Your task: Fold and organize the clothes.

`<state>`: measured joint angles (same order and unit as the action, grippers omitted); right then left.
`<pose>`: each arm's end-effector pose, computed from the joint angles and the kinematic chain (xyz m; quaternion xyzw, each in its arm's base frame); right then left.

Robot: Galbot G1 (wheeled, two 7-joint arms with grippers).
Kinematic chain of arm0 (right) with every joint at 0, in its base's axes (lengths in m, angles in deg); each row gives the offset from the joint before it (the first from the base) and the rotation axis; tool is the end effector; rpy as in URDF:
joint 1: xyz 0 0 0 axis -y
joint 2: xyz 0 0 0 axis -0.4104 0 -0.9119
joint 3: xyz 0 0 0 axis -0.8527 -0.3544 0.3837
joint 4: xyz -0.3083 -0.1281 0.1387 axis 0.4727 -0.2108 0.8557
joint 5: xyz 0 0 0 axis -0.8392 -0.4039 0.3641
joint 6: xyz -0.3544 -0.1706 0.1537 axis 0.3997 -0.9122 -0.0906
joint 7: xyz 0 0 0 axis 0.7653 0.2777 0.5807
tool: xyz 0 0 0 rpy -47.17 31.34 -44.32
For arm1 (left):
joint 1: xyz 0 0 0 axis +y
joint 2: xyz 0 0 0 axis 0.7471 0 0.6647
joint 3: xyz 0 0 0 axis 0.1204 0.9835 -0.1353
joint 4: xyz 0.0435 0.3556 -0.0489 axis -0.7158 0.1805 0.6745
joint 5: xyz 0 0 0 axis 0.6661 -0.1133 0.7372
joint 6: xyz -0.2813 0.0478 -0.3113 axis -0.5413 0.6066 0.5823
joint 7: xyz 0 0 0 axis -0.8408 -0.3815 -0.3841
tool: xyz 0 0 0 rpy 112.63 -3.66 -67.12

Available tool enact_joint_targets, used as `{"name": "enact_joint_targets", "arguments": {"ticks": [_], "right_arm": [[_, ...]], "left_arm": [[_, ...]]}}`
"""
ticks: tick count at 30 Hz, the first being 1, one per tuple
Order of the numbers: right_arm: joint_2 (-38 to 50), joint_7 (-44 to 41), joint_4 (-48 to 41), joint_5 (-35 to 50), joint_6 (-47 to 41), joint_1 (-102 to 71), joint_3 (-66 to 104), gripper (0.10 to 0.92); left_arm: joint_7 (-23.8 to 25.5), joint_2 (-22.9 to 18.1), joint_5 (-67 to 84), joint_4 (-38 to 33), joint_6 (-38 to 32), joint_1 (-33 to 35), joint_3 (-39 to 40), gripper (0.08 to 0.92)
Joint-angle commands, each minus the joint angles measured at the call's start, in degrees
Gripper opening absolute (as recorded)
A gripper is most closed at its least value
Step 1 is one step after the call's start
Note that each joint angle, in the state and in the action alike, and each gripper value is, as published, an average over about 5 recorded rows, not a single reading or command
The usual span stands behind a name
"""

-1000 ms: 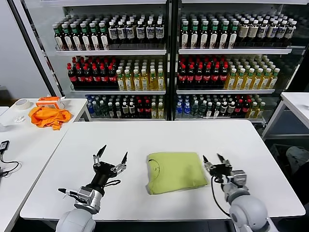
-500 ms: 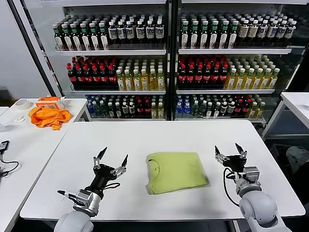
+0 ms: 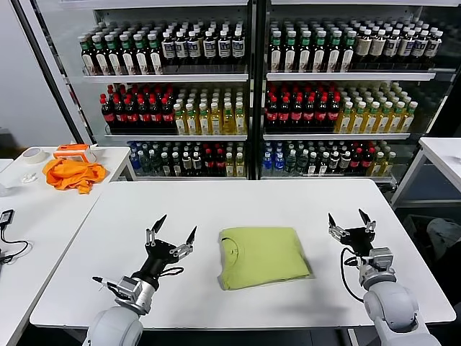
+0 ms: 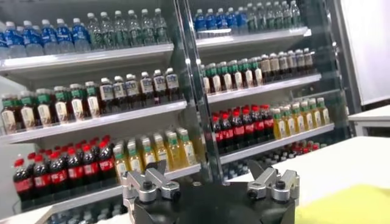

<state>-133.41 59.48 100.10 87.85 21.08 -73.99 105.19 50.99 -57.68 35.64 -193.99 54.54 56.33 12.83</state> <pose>0.3734 -0.1293 -0.2878 -0.0039 -0.9940 0.0934 0.0570 0.3228 0.0272 -0.3035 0.1597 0.9830 0.0887 0.0210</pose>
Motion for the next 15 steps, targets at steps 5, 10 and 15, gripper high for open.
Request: {"name": "enact_joint_targets", "arguments": {"ticks": [5, 10, 15], "right_arm": [[-0.1, -0.4, -0.8, -3.0, 0.3, 0.6, 1.9, 0.823], [-0.3, -0.8, -1.9, -4.8, 3.3, 0.6, 2.6, 0.823], [-0.5, -1.6, -2.2, -5.6, 5.1, 0.3, 2.8, 0.823]], "left_arm": [[1.0, 0.2, -1.0, 3.2, -2.2, -3.0, -0.4, 0.823], [0.3, -0.4, -0.9, 3.2, -3.3, -3.1, 0.1, 0.823], [-0.1, -0.8, -1.4, 3.4, -4.3, -3.3, 0.2, 0.823]]}}
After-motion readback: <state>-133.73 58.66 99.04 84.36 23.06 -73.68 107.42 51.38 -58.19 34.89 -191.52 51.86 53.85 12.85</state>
